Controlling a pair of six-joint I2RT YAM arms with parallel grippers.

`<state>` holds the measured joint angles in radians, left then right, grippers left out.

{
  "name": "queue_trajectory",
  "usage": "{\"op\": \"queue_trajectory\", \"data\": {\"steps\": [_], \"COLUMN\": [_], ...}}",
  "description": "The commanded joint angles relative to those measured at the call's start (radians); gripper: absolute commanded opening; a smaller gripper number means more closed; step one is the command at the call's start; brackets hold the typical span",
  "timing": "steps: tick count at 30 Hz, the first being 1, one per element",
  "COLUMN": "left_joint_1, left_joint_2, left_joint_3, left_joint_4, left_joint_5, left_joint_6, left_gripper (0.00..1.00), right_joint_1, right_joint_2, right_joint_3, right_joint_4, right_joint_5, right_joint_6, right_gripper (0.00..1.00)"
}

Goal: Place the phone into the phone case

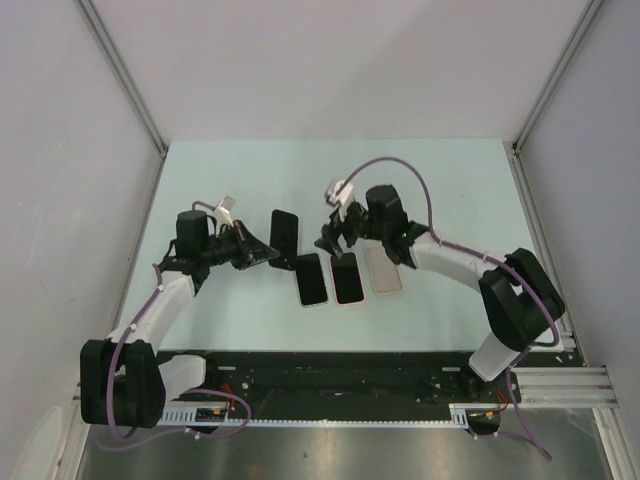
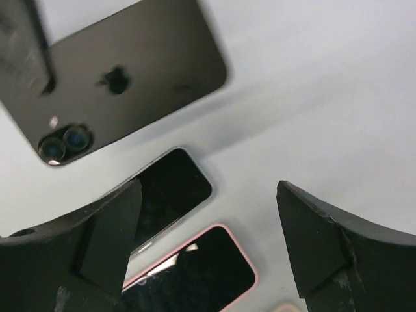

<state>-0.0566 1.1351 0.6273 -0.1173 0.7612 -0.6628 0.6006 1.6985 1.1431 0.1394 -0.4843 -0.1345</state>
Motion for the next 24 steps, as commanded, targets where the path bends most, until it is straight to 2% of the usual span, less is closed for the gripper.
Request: {"op": "queue_trajectory", "data": {"steps": [1, 5, 6, 8, 9, 10, 12, 15, 24], "left_joint_1": [0.003, 0.003, 0.003, 0.003, 0.003, 0.003, 0.003, 0.003, 0.003], "left_joint_2": [-0.058, -0.086, -0.092, -0.098, -0.097, -0.095, -0.094, -0.090, -0.115], "left_joint_3": [0.101, 0.109, 0.104, 0.100, 0.097, 0.098, 0.091, 0.072, 0.022], "left_joint_4": [-0.037, -0.048, -0.048, -0.039, -0.038, -0.038, -0.039, -0.041, -0.044], "left_joint_5": [0.188, 0.268, 0.285, 0.337, 0.352, 0.368, 0.411, 0.447, 0.463], "left_joint_6": [-0.063, -0.132, -0.161, -0.193, -0.198, -0.201, -0.218, -0.242, -0.279], "left_gripper": [0.00, 0.00, 0.00, 0.00, 0.00, 0.00, 0.00, 0.00, 0.00], "right_joint_1": [0.065, 0.109, 0.122, 0.157, 0.169, 0.182, 0.202, 0.237, 0.294], "right_joint_2": [-0.089, -0.112, -0.114, -0.099, -0.089, -0.076, -0.086, -0.103, -0.151], "right_joint_3": [-0.210, -0.420, -0.451, -0.523, -0.536, -0.542, -0.542, -0.537, -0.526], "right_joint_4": [0.437, 0.760, 0.896, 1.030, 1.145, 1.187, 1.192, 1.175, 1.077], "right_joint_5": [0.100, 0.142, 0.154, 0.185, 0.212, 0.225, 0.231, 0.242, 0.245], "right_joint_6": [-0.456, -0.628, -0.705, -0.772, -0.819, -0.841, -0.882, -0.932, -1.053], "right_gripper": [0.89, 0.86, 0.83, 0.72, 0.62, 0.59, 0.55, 0.56, 0.52]}}
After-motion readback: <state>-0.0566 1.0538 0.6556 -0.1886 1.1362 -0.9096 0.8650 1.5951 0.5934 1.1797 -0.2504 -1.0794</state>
